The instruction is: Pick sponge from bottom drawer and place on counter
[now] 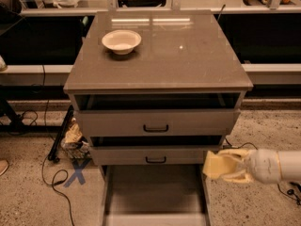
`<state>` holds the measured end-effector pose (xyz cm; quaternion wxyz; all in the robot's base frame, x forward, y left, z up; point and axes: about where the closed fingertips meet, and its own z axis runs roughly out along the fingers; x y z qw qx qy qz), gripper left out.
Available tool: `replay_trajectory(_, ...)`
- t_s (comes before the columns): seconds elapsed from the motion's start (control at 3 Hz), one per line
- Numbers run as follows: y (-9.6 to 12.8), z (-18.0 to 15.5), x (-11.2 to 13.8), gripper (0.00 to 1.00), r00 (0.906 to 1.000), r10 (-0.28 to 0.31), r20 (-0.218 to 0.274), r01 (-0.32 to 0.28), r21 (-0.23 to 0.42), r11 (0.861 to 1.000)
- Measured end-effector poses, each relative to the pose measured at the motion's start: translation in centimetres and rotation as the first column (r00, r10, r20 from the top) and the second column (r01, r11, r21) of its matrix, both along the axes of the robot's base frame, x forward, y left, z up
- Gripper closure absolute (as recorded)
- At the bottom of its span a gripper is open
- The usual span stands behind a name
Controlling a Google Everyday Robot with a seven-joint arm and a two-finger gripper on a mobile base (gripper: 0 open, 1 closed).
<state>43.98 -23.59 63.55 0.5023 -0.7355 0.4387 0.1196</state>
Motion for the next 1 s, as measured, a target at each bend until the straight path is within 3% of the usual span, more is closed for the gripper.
replay_trajectory(0.33, 0.3, 6.7, 1.1, 1.00, 0.9968, 0.044, 0.066, -0.043, -0.024, 0.999)
replay_trajectory(0.67, 1.5, 16.2, 2.4, 1.00, 0.9824, 0.066, 0.175, -0.052, -0.084, 0.995)
replay_trajectory(1.0, 1.5, 16.2, 2.4, 1.00, 0.9824, 0.066, 0.175, -0.052, -0.084, 0.995)
